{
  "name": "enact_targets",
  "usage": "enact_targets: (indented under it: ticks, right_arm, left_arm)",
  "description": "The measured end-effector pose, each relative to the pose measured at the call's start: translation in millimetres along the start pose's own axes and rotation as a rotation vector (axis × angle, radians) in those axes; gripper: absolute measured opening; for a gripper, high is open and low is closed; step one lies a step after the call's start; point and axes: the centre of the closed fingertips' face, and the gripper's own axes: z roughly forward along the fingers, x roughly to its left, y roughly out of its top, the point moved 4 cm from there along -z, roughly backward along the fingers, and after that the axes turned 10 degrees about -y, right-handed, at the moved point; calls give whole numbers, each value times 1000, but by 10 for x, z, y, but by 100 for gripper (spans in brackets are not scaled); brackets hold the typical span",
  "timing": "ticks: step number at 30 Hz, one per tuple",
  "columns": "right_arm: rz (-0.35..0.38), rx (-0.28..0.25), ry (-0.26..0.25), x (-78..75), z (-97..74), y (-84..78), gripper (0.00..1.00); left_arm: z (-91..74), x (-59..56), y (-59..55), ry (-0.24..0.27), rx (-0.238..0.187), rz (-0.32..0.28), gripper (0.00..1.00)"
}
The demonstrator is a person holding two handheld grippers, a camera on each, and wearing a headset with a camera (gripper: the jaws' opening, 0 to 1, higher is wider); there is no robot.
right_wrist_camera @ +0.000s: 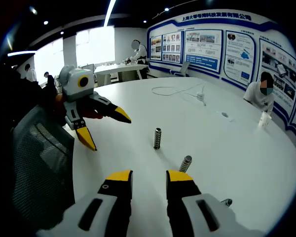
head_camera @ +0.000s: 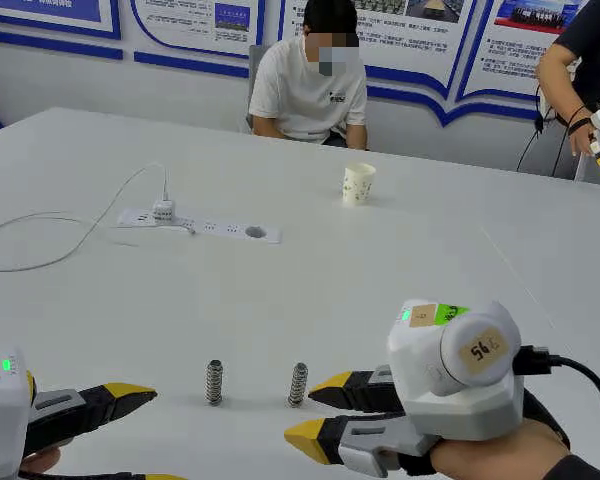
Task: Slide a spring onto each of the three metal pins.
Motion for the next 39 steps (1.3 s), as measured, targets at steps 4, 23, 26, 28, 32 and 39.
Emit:
enact_targets:
  ticks: [4, 23, 26, 28, 32, 39]
  right_arm:
    - [18, -5, -17, -52, -80, -79, 28]
    - [87, -16, -124, -406, -412, -430, 31]
    - [101, -25, -147, -468, -464, -474, 32]
    - [110, -29, -158, -503, -487, -495, 33]
    - [122, -33, -174, -571, -535, -560, 35]
    - [124, -54, -201, -695, -610, -649, 38]
  left_arm:
    - [4, -6, 2, 0, 0, 0, 68]
    - [20, -1, -20, 1, 7, -8, 70]
    - [17, -1, -21, 2, 8, -9, 71]
    - [15, 1, -22, 3, 7, -10, 71]
    - [16, 1, -25, 2, 8, -12, 71]
    - [21, 10, -31, 3, 8, -14, 72]
